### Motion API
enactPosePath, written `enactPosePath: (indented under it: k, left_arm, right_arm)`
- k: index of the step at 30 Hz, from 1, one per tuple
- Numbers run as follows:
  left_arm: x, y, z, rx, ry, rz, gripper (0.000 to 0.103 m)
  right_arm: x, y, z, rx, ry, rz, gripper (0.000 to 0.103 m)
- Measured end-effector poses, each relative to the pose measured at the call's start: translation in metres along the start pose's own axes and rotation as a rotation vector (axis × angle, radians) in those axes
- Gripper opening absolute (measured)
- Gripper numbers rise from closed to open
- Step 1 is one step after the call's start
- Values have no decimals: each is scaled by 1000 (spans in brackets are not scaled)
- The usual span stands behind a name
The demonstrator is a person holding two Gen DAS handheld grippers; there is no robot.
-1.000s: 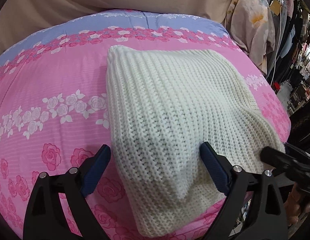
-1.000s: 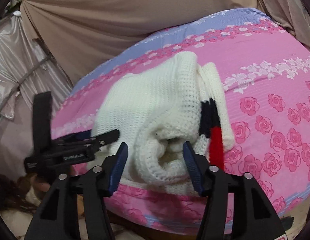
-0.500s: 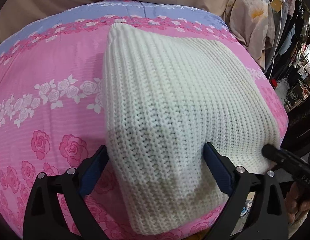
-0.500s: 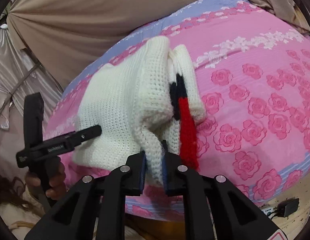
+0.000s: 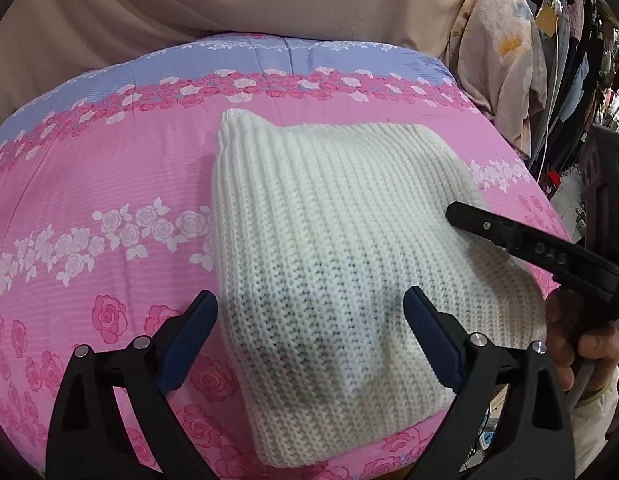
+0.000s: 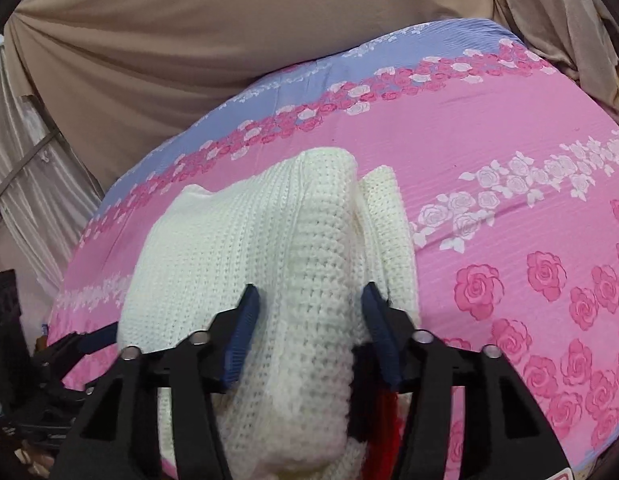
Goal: Fold small clothes
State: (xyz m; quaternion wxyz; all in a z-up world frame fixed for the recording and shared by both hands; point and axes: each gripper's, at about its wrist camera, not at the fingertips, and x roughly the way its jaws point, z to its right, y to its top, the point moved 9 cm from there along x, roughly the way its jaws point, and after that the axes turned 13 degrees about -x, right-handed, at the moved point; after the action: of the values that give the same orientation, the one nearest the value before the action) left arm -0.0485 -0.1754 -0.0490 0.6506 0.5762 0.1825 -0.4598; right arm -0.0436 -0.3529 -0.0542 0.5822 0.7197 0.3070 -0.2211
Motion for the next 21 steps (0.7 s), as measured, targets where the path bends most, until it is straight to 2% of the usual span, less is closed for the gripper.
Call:
enactPosePath:
  k: [2, 4, 6, 7, 8, 9, 12, 14, 16, 19, 21]
  left_arm:
    - [-4, 7, 1, -8, -5, 17, 92]
    - [-4, 11, 2, -7, 1, 33, 92]
    - [2, 13, 4, 2, 11, 31, 92]
    - [6, 12, 4, 4, 20, 25, 92]
    - [11, 11, 4, 9, 29, 15, 92]
    - [16, 9, 4, 12, 37, 6, 92]
    - [27, 4, 3, 16, 59, -17, 93]
    - [29, 2, 1, 6, 62, -21, 94]
    - [29, 3, 0, -2, 62, -23, 96]
    - [32, 3, -1, -6, 62, -28, 96]
    - [32, 3, -1, -8, 62, -28, 97]
  right_arm:
    - [-25, 18, -8, -8, 54, 117, 17]
    - [-47, 29, -6, -18, 48, 195, 16]
    - [-39, 25, 5, -14, 11, 165, 16]
    - [-25, 17, 15, -8, -18, 116, 16]
    - [-2, 4, 26, -2, -47, 26, 17]
    - [13, -8, 32, 10, -49, -29, 18]
    - [-3, -8, 29, 25, -51, 7, 21]
    - [-29, 1, 23, 16, -82, 66, 21]
    - [-57, 5, 7, -35, -69, 118, 21]
    - [-80, -3, -16, -116, -50, 120, 21]
    - [-79, -21, -28, -149, -28, 72, 21]
